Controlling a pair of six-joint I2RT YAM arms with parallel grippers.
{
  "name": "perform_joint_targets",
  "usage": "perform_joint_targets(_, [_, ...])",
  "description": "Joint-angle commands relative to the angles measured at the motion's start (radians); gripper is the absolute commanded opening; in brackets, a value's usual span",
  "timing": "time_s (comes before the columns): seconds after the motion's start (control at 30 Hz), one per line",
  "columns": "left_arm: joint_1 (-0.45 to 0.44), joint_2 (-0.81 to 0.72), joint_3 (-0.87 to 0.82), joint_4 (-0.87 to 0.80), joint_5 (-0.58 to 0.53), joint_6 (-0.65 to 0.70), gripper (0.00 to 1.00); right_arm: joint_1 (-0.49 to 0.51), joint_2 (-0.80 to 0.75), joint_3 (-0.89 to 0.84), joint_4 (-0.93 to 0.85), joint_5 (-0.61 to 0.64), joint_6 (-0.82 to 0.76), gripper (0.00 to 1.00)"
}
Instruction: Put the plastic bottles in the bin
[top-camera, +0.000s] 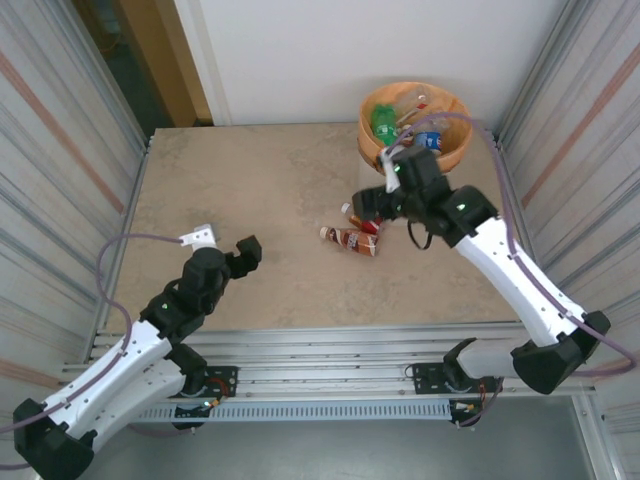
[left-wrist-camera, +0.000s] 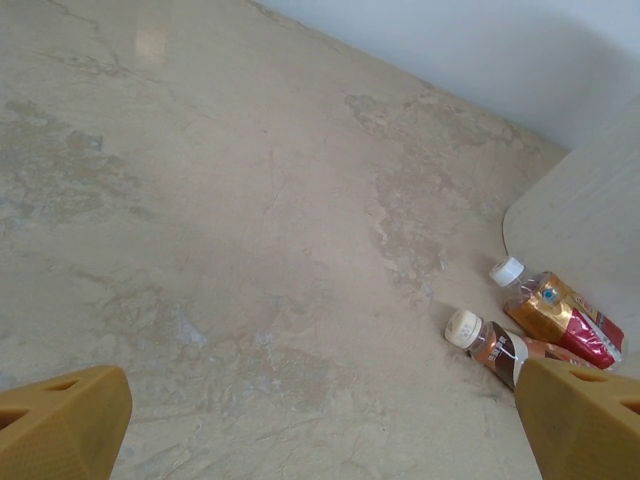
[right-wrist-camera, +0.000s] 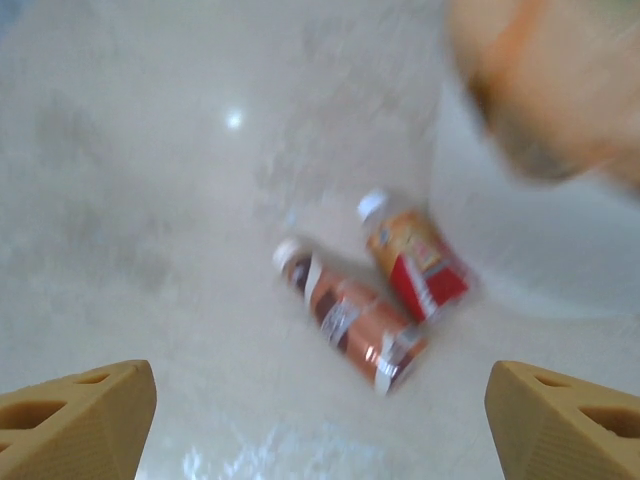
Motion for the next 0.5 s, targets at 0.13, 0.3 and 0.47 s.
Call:
perform_joint_targets(0.13, [0.012, -0.031, -0.016, -0.064, -0.004, -0.087, 0.99, 0.134, 0.114, -0.116, -0.052, 0.067, -0.048, 0.88])
perform_joint_targets(0.3, [0.015, -0.05, -0.041, -0.054, 0.002, -0.108, 0.99, 0.12, 0.227, -0.117, -0.031, 0.046, -0.133, 0.93])
perform_joint_targets(0.47, [0.015, -0.056, -0.049, -0.046, -0.003, -0.107, 0.99, 0.072, 0.354, -0.074, -0.019, 0.028, -0.202, 0.94])
